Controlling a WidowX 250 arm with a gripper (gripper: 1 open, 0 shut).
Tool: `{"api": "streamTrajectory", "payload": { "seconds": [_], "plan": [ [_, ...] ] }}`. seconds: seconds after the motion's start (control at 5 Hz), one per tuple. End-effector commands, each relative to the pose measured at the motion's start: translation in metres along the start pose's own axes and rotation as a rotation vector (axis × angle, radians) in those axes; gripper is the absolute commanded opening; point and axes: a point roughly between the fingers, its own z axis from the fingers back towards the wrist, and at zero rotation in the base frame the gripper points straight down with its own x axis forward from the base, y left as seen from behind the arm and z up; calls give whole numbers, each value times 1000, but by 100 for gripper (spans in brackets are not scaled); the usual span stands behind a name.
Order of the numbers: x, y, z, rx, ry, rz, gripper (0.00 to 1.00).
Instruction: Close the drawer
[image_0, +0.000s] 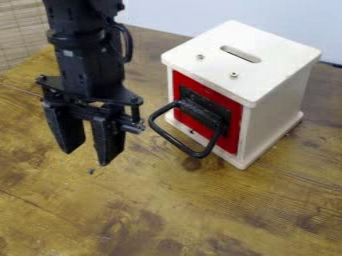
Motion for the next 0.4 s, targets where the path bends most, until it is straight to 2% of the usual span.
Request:
{"api": "streamTrajectory", "payload": {
  "seconds": [0.0, 0.2],
  "plan": [
    [7, 4, 24, 10, -91, -6, 0],
    [13, 10, 22, 40, -99, -18, 0]
  ]
}}
